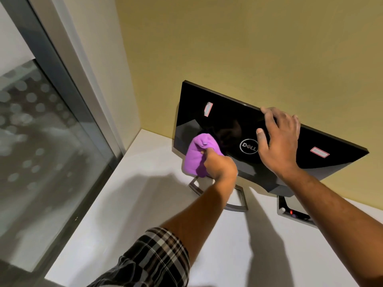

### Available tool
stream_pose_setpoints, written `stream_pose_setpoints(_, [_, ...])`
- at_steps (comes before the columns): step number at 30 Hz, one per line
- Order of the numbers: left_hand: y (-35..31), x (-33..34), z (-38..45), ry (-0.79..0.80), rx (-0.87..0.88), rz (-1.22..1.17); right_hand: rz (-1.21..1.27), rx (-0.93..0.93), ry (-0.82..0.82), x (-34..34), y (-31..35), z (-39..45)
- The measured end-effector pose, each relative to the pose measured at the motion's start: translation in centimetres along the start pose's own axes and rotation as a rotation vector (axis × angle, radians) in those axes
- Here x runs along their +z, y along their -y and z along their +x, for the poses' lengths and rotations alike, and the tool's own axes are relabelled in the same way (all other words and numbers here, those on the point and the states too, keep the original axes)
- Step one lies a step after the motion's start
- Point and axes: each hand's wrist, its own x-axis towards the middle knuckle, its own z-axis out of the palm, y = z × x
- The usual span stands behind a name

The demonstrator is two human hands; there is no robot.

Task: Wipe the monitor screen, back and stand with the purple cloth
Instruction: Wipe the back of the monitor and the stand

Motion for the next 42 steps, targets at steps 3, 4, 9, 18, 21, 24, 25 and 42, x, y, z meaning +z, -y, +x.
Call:
stream_pose_setpoints(3, [0.3, 0.6, -3.2, 0.058, 0.127, 0.041, 0.003, 0.0, 0.008, 0.1, 0.1, 0.0])
stream_pose_setpoints(4, [0.6, 0.9, -3.9, 0.083, 0.193, 0.058, 0.007, -0.004, 0.012, 0.0, 0.0, 0.0])
stream_pose_setpoints(9, [3.6, 1.1, -3.3, -0.03, 0.697, 0.344, 0.018, -0.023, 0.039, -0.3, -0.9, 0.3])
stream_pose_setpoints(18, [8.9, -0.3, 3.6, -0.148, 1.362, 0.557, 0.01, -0.031, 0.052, 0.2, -1.3, 0.5])
stream_pose_setpoints(21, [8.4, -1.0, 4.5, -0.114, 1.425, 0.52, 0.008, -0.026, 0.058, 0.4, -1.4, 0.7])
stream_pose_setpoints(24, [7.5, -2.1, 5.2, -0.081, 1.478, 0.54, 0.01, -0.022, 0.059, 0.4, -1.5, 0.7])
stream_pose_setpoints(25, [7.4, -2.5, 5.5, -0.053, 1.495, 0.551, 0.009, -0.022, 0.06, 0.4, -1.5, 0.6])
stream_pose_setpoints(42, [1.2, -4.4, 12.6, 0.295, 2.325, 0.876, -0.01, -0.01, 0.044, -0.6, -0.7, 0.9])
